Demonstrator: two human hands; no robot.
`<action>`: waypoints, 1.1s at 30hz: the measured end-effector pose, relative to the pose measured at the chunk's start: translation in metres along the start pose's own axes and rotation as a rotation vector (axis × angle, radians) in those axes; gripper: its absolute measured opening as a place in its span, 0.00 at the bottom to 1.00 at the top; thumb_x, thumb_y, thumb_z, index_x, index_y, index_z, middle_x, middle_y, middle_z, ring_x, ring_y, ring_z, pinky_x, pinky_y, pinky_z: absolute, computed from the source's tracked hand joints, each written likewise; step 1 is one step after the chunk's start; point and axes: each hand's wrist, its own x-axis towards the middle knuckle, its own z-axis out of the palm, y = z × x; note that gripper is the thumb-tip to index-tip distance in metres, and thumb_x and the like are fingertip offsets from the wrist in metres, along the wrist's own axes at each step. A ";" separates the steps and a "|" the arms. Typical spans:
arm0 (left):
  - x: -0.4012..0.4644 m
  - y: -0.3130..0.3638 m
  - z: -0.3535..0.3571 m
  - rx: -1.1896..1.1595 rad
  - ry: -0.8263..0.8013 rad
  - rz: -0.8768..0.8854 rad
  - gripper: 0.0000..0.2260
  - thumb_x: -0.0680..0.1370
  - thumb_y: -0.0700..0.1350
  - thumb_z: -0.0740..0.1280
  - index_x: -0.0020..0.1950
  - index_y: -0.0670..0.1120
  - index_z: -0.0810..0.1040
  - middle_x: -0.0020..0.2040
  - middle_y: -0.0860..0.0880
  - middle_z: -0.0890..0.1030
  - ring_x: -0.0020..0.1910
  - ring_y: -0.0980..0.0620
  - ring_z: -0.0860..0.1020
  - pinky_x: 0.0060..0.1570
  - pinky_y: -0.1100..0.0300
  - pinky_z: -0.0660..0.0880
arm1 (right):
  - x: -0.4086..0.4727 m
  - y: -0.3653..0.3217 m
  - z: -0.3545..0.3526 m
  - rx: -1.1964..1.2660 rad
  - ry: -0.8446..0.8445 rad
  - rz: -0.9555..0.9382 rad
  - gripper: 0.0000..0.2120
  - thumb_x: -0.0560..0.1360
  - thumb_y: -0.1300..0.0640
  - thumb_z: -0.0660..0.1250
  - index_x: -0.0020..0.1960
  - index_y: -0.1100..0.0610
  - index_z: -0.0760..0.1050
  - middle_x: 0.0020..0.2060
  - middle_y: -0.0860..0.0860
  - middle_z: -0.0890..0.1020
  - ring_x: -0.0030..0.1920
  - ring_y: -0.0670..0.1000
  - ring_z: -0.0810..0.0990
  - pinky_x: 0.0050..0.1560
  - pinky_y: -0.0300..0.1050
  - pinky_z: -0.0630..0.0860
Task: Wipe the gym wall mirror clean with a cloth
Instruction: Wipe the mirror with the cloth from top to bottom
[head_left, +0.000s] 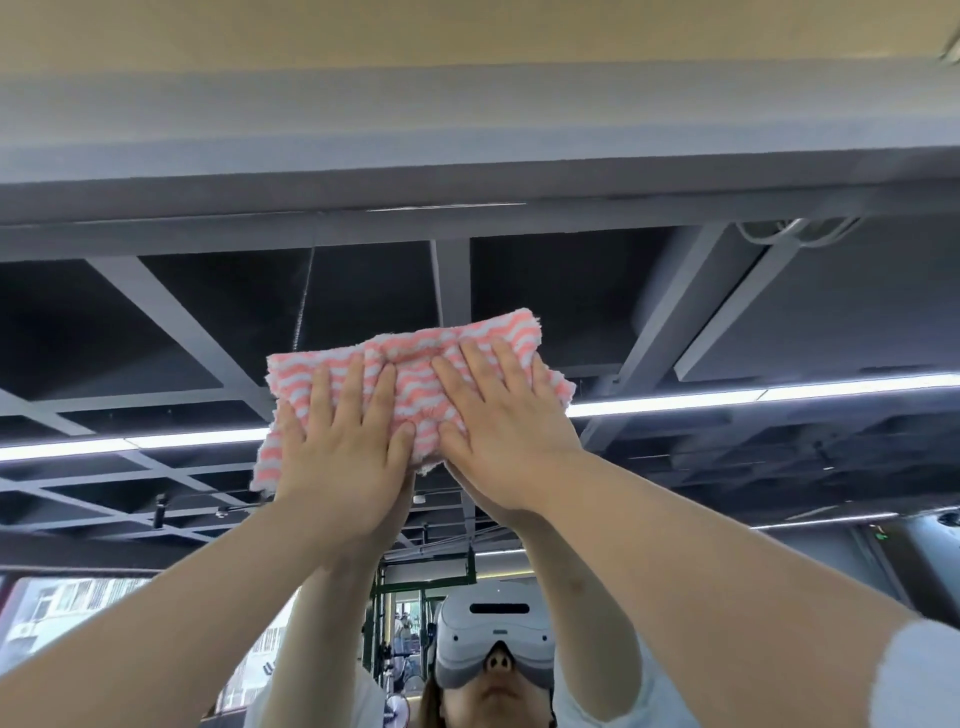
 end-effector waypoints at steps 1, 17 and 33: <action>-0.001 0.010 0.001 0.006 0.005 0.002 0.27 0.81 0.56 0.40 0.76 0.52 0.31 0.77 0.48 0.33 0.75 0.44 0.34 0.72 0.42 0.39 | -0.003 0.011 0.000 -0.003 0.007 0.002 0.29 0.82 0.42 0.40 0.77 0.49 0.32 0.77 0.50 0.34 0.76 0.55 0.32 0.73 0.56 0.31; 0.002 0.224 0.005 -0.043 0.045 0.166 0.27 0.81 0.57 0.39 0.76 0.52 0.31 0.77 0.48 0.32 0.75 0.43 0.32 0.70 0.40 0.33 | -0.090 0.205 -0.003 -0.019 0.002 0.185 0.38 0.67 0.35 0.25 0.75 0.46 0.27 0.76 0.48 0.32 0.75 0.52 0.29 0.69 0.51 0.28; -0.034 0.198 0.023 -0.011 0.060 0.412 0.30 0.74 0.59 0.31 0.76 0.54 0.35 0.78 0.52 0.37 0.76 0.47 0.34 0.72 0.41 0.33 | -0.131 0.160 0.032 0.030 0.209 0.270 0.32 0.76 0.43 0.43 0.75 0.60 0.52 0.73 0.63 0.63 0.73 0.67 0.59 0.67 0.73 0.56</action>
